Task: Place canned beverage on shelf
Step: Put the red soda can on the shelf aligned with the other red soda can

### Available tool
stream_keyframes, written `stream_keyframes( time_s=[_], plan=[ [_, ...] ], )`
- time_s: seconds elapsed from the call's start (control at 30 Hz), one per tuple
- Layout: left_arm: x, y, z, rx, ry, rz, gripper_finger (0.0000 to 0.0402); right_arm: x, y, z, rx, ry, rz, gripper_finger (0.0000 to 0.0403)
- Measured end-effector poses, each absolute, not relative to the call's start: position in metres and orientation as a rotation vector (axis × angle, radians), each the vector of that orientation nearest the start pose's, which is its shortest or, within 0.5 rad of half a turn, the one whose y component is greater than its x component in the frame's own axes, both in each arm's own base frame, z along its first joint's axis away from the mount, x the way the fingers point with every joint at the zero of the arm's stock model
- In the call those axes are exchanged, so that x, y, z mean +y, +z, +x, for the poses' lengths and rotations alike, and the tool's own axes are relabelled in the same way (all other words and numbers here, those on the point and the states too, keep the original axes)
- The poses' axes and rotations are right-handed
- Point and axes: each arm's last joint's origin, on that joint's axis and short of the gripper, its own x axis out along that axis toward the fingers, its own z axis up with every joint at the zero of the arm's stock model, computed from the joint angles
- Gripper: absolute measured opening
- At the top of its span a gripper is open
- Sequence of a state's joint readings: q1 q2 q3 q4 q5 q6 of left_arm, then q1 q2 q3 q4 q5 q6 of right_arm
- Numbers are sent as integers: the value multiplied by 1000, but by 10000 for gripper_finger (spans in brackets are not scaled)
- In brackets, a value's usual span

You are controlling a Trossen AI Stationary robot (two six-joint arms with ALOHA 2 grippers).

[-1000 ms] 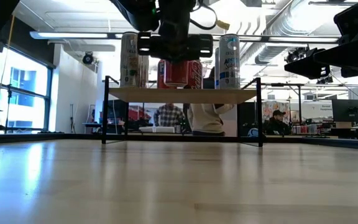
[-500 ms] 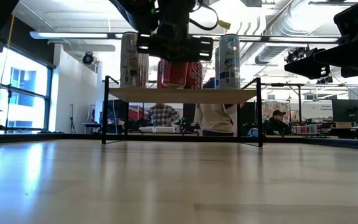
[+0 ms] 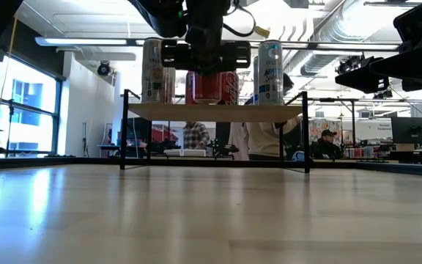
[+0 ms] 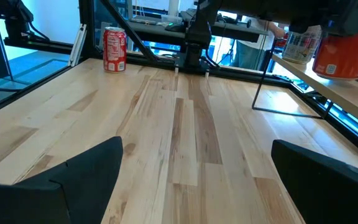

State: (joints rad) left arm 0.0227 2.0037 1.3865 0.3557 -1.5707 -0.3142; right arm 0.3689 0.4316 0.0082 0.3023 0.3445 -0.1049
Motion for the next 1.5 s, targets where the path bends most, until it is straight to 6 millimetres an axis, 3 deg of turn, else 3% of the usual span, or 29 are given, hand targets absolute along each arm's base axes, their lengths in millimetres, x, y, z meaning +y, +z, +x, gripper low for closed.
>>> stream_keyframes(
  time_s=[0.83,0.97,1.27,1.5],
  plan=[
    [38,225,427,-73,1593,-70,378,35,157,118,112,30,-147,400],
    [31,225,428,-81,1575,-80,398,35,157,118,112,31,-147,400],
    [4,225,429,-83,1512,-88,400,35,157,118,112,30,-147,400],
    [-2,225,429,-43,1498,-46,400,35,157,118,112,30,-147,400]
  ],
)
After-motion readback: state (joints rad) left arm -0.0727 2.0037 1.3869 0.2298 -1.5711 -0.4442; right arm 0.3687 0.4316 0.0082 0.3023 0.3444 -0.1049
